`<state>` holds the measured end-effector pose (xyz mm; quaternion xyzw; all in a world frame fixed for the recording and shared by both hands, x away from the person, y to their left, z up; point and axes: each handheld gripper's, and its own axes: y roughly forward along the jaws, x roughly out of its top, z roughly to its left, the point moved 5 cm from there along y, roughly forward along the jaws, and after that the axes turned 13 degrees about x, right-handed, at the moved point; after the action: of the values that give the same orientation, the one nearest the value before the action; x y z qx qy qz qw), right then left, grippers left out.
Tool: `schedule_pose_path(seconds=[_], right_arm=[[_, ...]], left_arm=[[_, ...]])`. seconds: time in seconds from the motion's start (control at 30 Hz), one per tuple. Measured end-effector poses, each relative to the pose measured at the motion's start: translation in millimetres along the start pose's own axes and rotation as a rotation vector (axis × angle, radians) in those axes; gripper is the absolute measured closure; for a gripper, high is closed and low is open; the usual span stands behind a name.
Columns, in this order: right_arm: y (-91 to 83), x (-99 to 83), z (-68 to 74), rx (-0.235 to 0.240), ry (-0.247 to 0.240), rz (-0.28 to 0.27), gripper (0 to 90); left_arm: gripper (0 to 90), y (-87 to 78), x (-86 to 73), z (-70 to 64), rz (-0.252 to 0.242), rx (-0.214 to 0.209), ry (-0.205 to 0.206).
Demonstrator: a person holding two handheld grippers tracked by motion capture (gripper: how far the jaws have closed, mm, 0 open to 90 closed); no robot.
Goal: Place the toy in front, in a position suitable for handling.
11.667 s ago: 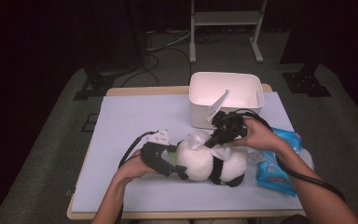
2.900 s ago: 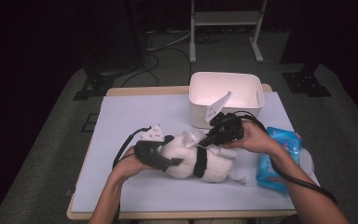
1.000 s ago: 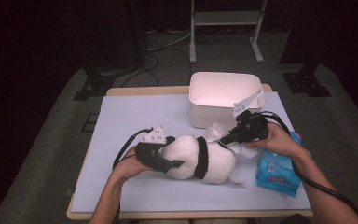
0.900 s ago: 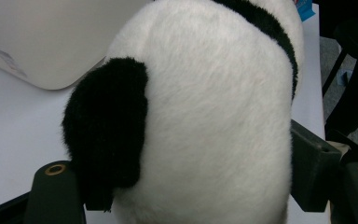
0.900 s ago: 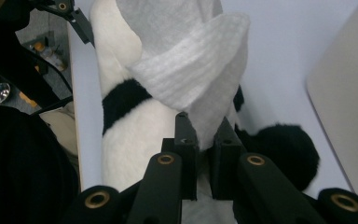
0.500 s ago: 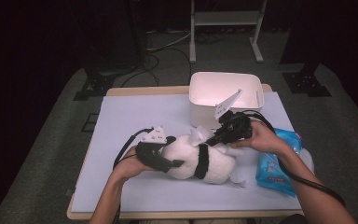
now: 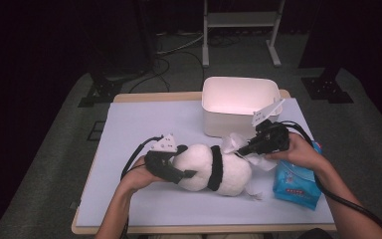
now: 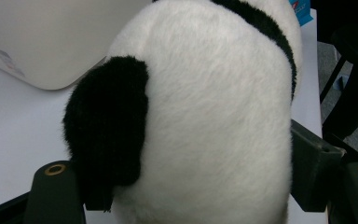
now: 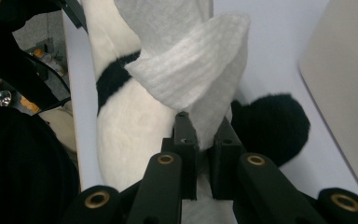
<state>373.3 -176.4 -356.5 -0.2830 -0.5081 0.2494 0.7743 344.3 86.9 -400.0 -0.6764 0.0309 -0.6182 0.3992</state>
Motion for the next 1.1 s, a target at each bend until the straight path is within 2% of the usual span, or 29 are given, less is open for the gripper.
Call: schedule_pose_path(seconds=[0.1, 0.2, 0.4, 0.53, 0.9, 1.1], right_arm=[[-3.1, -6.4, -1.0, -0.003, 0.013, -0.008, 83.1], [-3.5, -3.8, 1.1, -0.007, -0.002, -0.004, 83.1], [8.1, 16.5, 9.0, 0.011, -0.051, 0.020, 83.1], [23.4, 34.1, 14.0, 0.034, -0.082, 0.048, 83.1], [46.2, 55.2, 15.5, 0.055, -0.110, 0.096, 83.1], [40.0, 53.1, 14.5, 0.040, -0.104, 0.096, 83.1]], left_arm=[[24.8, 0.1, 0.0, 0.1, 0.000, -0.001, -0.001], [24.8, 0.0, 0.3, 0.4, 0.001, 0.000, -0.002], [24.8, -0.1, 0.4, 0.4, 0.004, 0.002, -0.004], [24.8, -0.1, 0.6, 0.4, 0.005, 0.003, -0.003], [24.8, 0.2, 1.8, -0.7, 0.004, 0.006, -0.003], [24.7, 0.1, 2.7, -0.7, -0.003, 0.003, 0.000]])
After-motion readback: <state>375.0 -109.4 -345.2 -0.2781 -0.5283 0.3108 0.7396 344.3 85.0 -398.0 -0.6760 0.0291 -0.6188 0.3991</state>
